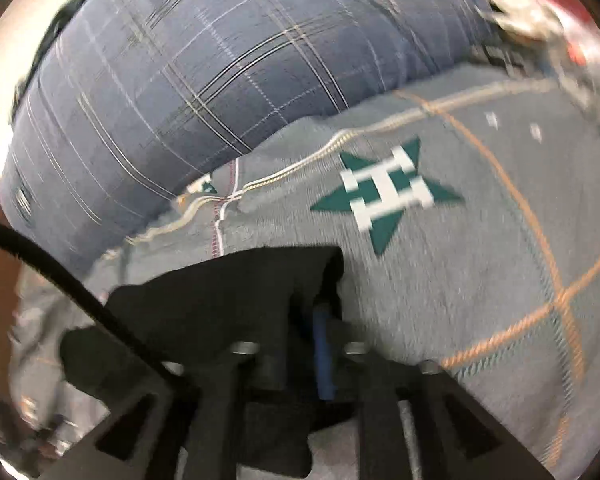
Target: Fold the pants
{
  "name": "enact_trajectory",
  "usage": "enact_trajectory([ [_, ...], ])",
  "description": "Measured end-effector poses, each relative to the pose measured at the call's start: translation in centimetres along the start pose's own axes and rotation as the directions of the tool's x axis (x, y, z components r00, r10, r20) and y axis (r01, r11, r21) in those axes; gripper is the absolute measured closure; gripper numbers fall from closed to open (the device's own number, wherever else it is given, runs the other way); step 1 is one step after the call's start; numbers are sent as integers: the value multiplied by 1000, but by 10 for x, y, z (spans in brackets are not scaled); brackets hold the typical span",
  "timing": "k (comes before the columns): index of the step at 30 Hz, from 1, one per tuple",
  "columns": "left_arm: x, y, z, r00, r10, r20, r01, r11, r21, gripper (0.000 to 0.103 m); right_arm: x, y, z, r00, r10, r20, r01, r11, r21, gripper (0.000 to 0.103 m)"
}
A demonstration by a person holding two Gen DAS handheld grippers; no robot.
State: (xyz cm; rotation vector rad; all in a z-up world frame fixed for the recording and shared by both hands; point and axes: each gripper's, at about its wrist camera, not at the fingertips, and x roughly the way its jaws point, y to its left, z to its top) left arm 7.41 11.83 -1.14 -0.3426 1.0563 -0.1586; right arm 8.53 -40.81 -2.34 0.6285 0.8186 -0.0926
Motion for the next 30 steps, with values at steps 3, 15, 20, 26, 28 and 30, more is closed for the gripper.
enact_trajectory([
  [3, 5, 1, 0, 1000, -9, -16, 9, 1000, -10, 55, 2, -8, -8, 1000, 11, -6, -10, 999, 35, 37],
  [15, -9, 9, 4, 1000, -4, -9, 3, 1000, -11, 55, -11, 51, -11, 999, 9, -51, -15, 993, -118, 90],
  [20, -13, 24, 9, 1000, -6, 1, 6, 998, -61, 55, -62, 47, 0, 998, -21, 58, 28, 990, -135, 90],
  [26, -10, 40, 8, 1000, -13, -5, 12, 994, -112, 54, -70, -6, -5, 985, -168, 40, 170, 983, -75, 85],
  [28, -8, 46, 9, 1000, -18, -11, 16, 990, -138, 54, -53, -23, -10, 967, -256, -2, 256, 964, -69, 73],
  [30, -8, 50, 9, 1000, -22, -13, 20, 987, -158, 54, -38, -37, -17, 947, -319, -40, 316, 946, -72, 56],
])
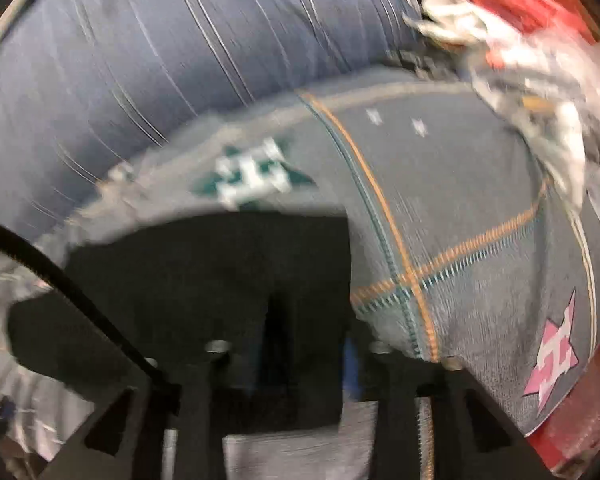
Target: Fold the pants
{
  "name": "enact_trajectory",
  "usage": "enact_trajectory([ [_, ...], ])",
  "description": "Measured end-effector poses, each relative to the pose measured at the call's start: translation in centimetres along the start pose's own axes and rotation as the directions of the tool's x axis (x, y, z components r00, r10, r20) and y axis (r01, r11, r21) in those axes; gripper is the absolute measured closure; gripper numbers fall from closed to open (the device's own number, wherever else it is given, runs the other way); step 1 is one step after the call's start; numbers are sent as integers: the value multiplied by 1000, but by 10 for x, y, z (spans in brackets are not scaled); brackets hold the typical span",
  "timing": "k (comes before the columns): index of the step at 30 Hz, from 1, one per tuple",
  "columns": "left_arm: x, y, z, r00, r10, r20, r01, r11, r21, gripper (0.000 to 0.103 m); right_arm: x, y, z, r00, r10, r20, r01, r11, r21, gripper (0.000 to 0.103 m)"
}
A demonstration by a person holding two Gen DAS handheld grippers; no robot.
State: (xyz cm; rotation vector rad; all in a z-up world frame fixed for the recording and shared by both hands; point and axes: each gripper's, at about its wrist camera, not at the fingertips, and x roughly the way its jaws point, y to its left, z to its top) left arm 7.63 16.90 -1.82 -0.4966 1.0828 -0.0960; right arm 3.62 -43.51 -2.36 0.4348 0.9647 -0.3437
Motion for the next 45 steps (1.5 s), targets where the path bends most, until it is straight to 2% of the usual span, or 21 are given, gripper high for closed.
enact_trajectory([
  [2, -2, 3, 1, 1000, 2, 7, -2, 1000, -3, 54, -4, -3, -3, 999, -20, 31, 20, 1000, 12, 48],
  [4, -3, 6, 3, 1000, 5, 16, -5, 1000, -6, 53, -18, -2, -2, 997, -41, 72, 39, 999, 34, 48],
  [6, 0, 8, 9, 1000, -4, 19, 4, 1000, -8, 50, -44, 6, -1, 977, -136, 166, 133, 991, 33, 48],
  [8, 5, 9, 16, 1000, -15, 22, 15, 1000, -3, 50, -68, 25, 1, 955, -163, 248, 167, 986, 5, 48],
  [10, 15, 8, 27, 998, -42, 36, 42, 999, 4, 50, -88, 56, 2, 948, -101, 303, 124, 991, -58, 48],
  [12, 28, 8, 39, 997, -65, 53, 65, 998, 4, 50, -96, 103, 3, 956, 36, 290, 17, 984, -178, 47],
  [15, 54, 14, 58, 992, -119, 51, 120, 992, -22, 50, -83, 183, 0, 956, 259, 140, -200, 920, -338, 46],
  [19, 83, 16, 75, 988, -141, 63, 142, 990, -16, 51, -50, 295, -12, 900, 421, -116, -429, 803, -413, 46],
  [21, 86, 12, 77, 983, -168, 76, 168, 986, 4, 51, -30, 358, -17, 865, 445, -231, -501, 750, -432, 46],
  [23, 91, 12, 77, 971, -229, 61, 230, 973, -2, 51, -11, 404, -21, 854, 419, -307, -519, 718, -464, 46],
  [26, 92, 18, 75, 958, -276, 80, 278, 960, -20, 52, 20, 478, -38, 851, 324, -413, -511, 694, -507, 46],
  [27, 92, 21, 75, 954, -287, 86, 290, 956, -29, 56, 34, 498, -42, 853, 275, -443, -496, 689, -528, 46],
  [30, 95, 29, 74, 943, -319, 96, 325, 944, -54, 59, 59, 549, -57, 908, 119, -402, -372, 669, -643, 46],
  [31, 95, 30, 75, 941, -322, 102, 329, 942, -63, 59, 65, 560, -63, 918, 69, -391, -337, 658, -673, 46],
  [33, 96, 30, 73, 940, -323, 114, 332, 941, -73, 59, 81, 575, -72, 927, -42, -372, -257, 650, -715, 43],
  [35, 95, 31, 72, 938, -322, 124, 332, 941, -69, 62, 91, 579, -78, 929, -108, -355, -206, 646, -735, 36],
  [37, 97, 30, 73, 942, -317, 106, 325, 944, -60, 84, 92, 583, -84, 935, -144, -324, -171, 618, -767, 35],
  [38, 97, 32, 73, 942, -325, 88, 331, 942, -64, 93, 91, 583, -88, 937, -158, -311, -159, 599, -785, 38],
  [41, 90, 33, 73, 929, -361, 87, 368, 926, -89, 93, 80, 583, -95, 950, -153, -272, -143, 561, -815, 83],
  [43, 77, 25, 73, 927, -362, 103, 369, 927, -61, 93, 65, 577, -93, 956, -111, -270, -163, 564, -809, 86],
  [45, 64, 13, 70, 924, -365, 113, 370, 928, -29, 93, 46, 562, -85, 961, -40, -275, -200, 589, -783, 87],
])
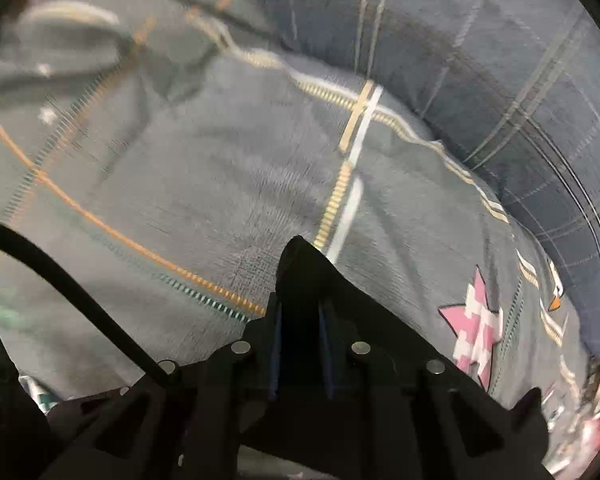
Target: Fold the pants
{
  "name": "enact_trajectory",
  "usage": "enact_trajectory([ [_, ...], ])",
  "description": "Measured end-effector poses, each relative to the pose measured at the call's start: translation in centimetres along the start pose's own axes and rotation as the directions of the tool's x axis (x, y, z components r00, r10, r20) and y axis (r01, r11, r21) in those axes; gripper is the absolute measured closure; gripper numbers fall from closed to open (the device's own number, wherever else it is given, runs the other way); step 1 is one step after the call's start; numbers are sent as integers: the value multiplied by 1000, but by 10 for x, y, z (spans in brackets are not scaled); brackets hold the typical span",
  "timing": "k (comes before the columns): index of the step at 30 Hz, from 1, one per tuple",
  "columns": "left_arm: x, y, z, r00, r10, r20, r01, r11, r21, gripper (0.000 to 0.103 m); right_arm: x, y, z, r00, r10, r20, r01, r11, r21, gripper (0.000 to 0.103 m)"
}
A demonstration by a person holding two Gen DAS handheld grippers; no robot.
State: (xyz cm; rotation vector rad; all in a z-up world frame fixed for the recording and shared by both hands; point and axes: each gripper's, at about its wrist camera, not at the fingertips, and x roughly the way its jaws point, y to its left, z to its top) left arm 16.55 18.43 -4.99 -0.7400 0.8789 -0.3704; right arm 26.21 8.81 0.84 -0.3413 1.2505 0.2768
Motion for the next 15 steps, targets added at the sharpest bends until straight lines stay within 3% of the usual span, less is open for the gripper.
enact_trajectory([
  [4, -4, -39, -5, 1000, -8, -3, 8, 997, 71, 93, -35, -18, -12, 990, 84, 116, -91, 994, 55, 87],
  [7, 8, -77, -8, 1000, -6, -22, 8, 991, 134, 93, -62, -44, -29, 968, 143, 204, -171, 977, 125, 87],
  [11, 28, -125, -32, 997, 7, -71, 10, 972, 236, 93, -87, -98, -74, 934, 182, 308, -259, 937, 232, 87],
  [15, 61, -164, -66, 990, 28, -137, 19, 946, 324, 93, -87, -155, -128, 904, 184, 385, -327, 878, 348, 87],
])
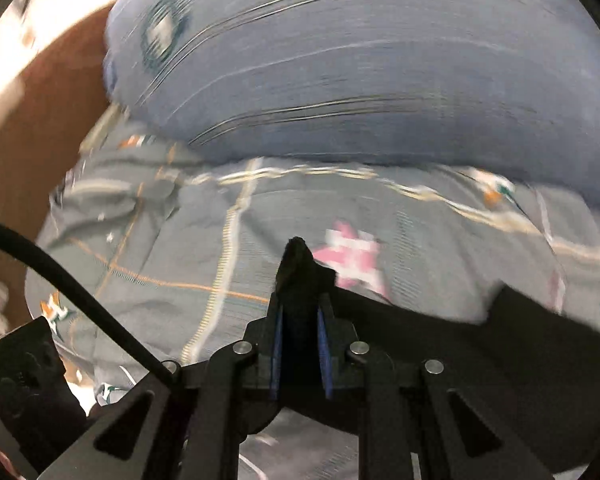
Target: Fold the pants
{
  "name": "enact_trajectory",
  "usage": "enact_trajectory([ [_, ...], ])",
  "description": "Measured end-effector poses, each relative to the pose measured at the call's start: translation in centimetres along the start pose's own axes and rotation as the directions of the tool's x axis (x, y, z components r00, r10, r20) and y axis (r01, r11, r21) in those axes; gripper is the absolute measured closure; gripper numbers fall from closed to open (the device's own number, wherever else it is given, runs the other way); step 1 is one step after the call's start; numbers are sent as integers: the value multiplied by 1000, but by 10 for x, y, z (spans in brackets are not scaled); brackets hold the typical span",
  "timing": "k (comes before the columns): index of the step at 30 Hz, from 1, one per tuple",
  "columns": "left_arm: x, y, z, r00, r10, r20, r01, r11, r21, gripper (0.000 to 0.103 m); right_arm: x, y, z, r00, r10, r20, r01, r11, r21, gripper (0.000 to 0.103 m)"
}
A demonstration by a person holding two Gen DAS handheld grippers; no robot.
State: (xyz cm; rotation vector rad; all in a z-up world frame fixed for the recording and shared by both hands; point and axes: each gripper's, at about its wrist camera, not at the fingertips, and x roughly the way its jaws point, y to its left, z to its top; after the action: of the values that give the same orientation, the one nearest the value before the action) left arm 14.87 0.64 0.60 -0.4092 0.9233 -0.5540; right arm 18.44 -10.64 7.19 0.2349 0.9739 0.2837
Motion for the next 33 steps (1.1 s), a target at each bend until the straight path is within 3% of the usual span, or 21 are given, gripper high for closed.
enact_trajectory([
  [6, 60, -38, -29, 990, 69, -124, -52, 990, 133, 91, -12, -99, -39, 998, 33, 47, -43, 973, 228, 87],
  [9, 57, -28, -32, 986, 15, -167, -1, 997, 83, 91, 1, -127, -57, 999, 12, 45, -24, 956, 293, 89],
  [11, 43, -21, -29, 988, 1, -156, 9, 998, 64, 90, 5, -136, -63, 998, -18, 53, 1, 956, 293, 88],
  [13, 19, -7, -28, 992, 16, -124, -10, 999, 50, 80, 5, -145, -66, 997, -1, 71, -20, 952, 305, 85],
  [15, -2, 12, -25, 994, 64, -85, -63, 998, 17, 60, -3, -151, -67, 996, -21, 82, -5, 950, 312, 70],
  [18, -11, 51, -16, 990, 124, -61, -129, 988, -82, 55, -32, -153, -71, 978, -127, 167, 66, 942, 328, 57],
  [19, -12, 62, -12, 989, 130, -66, -137, 983, -121, 55, -43, -151, -72, 969, -142, 203, 69, 941, 330, 57],
  [21, -4, 80, -7, 989, 128, -77, -140, 974, -179, 54, -58, -144, -73, 963, -84, 256, 1, 952, 307, 57],
  [23, 7, 84, -5, 987, 137, -88, -151, 973, -175, 54, -56, -131, -70, 965, 62, 254, -131, 956, 262, 57],
  [26, 25, 82, -3, 982, 142, -122, -159, 978, -136, 54, -26, -122, -66, 931, 310, 192, -353, 898, 262, 57],
  [27, 29, 81, -2, 981, 141, -132, -157, 980, -121, 54, -15, -123, -65, 927, 334, 171, -371, 885, 280, 57],
  [28, 35, 80, 0, 980, 141, -141, -156, 982, -103, 54, -5, -125, -65, 936, 317, 151, -349, 889, 297, 57],
  [30, 44, 73, 5, 979, 133, -152, -146, 986, -78, 53, 12, -134, -68, 972, 212, 103, -234, 916, 327, 58],
  [31, 51, 70, 8, 979, 127, -161, -138, 989, -57, 52, 17, -139, -71, 974, 200, 103, -224, 917, 331, 64],
  [33, 65, 65, 12, 975, 123, -185, -130, 991, -28, 51, 16, -150, -76, 960, 242, 142, -277, 899, 339, 65],
])
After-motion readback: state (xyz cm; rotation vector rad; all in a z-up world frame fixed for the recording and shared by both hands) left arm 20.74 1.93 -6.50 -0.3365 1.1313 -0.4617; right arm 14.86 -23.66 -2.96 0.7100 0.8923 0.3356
